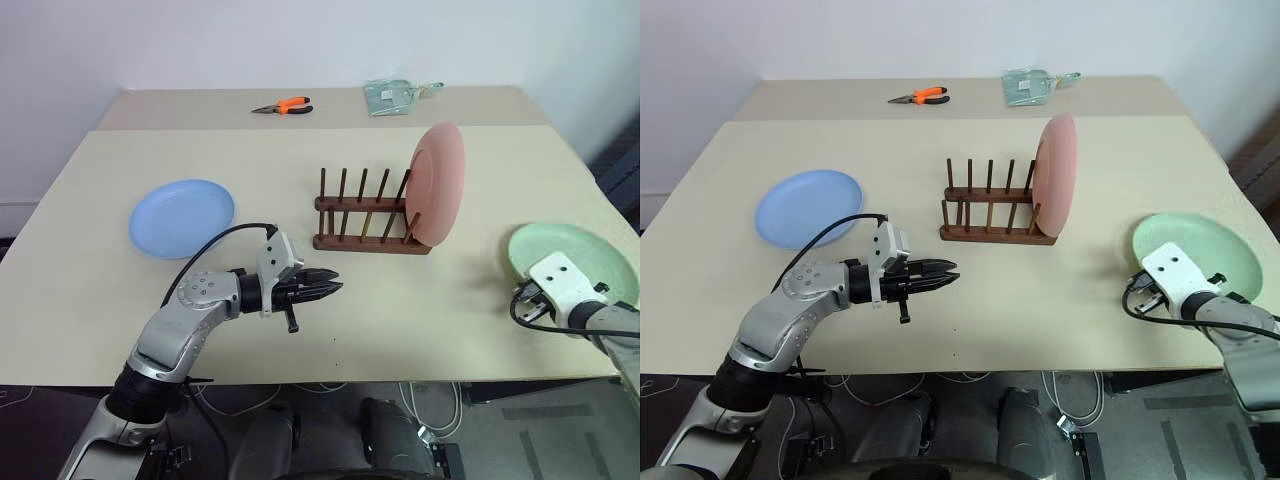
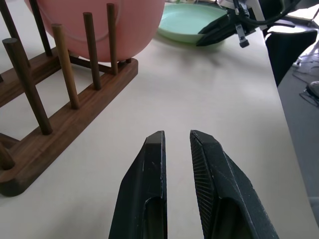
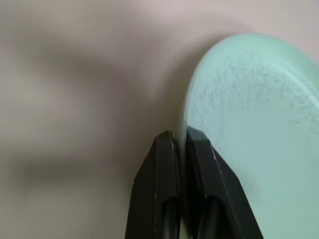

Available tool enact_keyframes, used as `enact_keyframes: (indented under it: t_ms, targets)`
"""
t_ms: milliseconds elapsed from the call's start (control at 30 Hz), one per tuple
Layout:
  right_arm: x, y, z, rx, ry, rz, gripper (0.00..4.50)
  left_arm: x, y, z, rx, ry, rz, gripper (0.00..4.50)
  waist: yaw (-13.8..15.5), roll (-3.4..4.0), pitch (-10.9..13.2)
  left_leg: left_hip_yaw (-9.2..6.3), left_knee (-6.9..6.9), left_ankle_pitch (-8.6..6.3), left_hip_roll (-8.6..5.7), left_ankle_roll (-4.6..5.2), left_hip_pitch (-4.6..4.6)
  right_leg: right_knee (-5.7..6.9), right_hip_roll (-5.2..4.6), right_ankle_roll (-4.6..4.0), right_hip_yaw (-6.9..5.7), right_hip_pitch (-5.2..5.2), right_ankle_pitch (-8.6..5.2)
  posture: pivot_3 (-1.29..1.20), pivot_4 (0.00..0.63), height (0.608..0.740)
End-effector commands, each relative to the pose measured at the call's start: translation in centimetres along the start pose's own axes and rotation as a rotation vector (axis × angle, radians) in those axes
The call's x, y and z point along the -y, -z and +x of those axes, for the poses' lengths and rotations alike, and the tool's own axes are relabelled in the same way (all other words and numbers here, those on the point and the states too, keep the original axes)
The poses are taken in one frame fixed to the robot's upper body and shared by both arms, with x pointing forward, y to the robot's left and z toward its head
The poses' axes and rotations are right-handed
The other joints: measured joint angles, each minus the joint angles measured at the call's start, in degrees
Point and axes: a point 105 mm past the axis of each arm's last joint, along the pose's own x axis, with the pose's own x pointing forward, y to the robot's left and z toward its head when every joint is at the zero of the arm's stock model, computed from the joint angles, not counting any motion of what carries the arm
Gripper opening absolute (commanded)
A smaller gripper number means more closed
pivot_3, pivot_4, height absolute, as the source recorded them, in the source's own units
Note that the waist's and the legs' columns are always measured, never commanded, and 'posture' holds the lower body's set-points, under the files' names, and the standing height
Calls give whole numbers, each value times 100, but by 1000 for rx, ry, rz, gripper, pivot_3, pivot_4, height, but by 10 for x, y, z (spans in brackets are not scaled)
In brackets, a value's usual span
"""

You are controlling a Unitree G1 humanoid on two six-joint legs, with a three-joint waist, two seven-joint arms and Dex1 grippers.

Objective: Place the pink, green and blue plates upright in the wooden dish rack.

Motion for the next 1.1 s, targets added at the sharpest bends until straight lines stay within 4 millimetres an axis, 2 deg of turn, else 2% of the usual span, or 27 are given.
enact_keyframes:
  t_ms: [33,67,133,233,300,400,467,600,700,800,900,967,1100]
  targets:
    - [14,-9,-1,31,54,-27,50,2,-8,-2,19,-5,44,748,1,0,0,0,1,0,-1,0,0,0,0,0,1,0,0,0,150,740]
    - [18,-18,-3,68,66,-20,50,1,-8,-2,19,-8,44,748,0,0,1,0,1,0,-1,0,-1,0,0,0,0,0,0,0,150,740]
    - [40,-70,-16,314,110,98,50,-1,-9,-4,20,-18,45,748,-18,4,3,0,0,0,-1,0,0,0,0,0,0,0,0,0,150,740]
    - [75,-143,-52,692,143,330,50,-5,-8,-7,15,-38,48,748,-95,44,24,6,0,0,1,0,0,1,1,-2,5,-4,5,0,150,740]
    - [82,-180,-76,887,74,459,50,-7,-7,-9,14,-48,48,748,-117,51,29,-1,-1,0,2,1,0,5,3,-3,2,-5,5,0,150,740]
    - [74,-231,-116,1155,-135,570,50,-12,-6,-12,10,-72,50,748,-97,35,25,-31,-13,0,4,1,-3,4,9,-17,-20,-3,14,0,150,740]
    - [64,-254,-134,1259,-284,634,50,-16,-6,-14,9,-90,50,748,-103,31,23,-37,-16,-1,4,2,-3,2,9,-16,-25,0,13,0,150,740]
    - [19,-294,-153,1342,-650,767,50,-24,-5,-20,5,-131,52,748,-114,33,23,-37,-12,-1,1,2,-5,0,1,-20,-18,-1,13,0,150,740]
    - [-7,-312,-150,1301,-831,937,50,-28,-3,-25,-1,-157,54,748,-147,35,22,-41,-16,0,3,2,-2,9,3,-20,-16,-9,14,0,150,740]
    - [-24,-316,-131,1186,-887,1121,50,-28,-2,-27,-1,-168,52,748,-139,37,23,-45,-20,0,2,2,-4,12,4,-20,-15,-17,14,0,150,740]
    - [-45,-312,-108,1059,-877,1179,50,-26,-2,-28,-1,-172,49,748,-117,34,22,-43,-17,0,-3,1,-8,11,3,-19,-14,-17,15,0,150,740]
    - [-50,-309,-98,1017,-858,1200,50,-26,-1,-28,1,-173,48,748,-129,35,22,-37,-16,0,-4,1,-8,10,3,-20,-13,-16,15,0,150,740]
    - [-48,-307,-87,995,-817,1216,50,-25,-1,-29,3,-175,45,748,-150,38,24,-29,-18,0,-2,1,-4,15,8,-20,-12,-20,15,0,150,740]
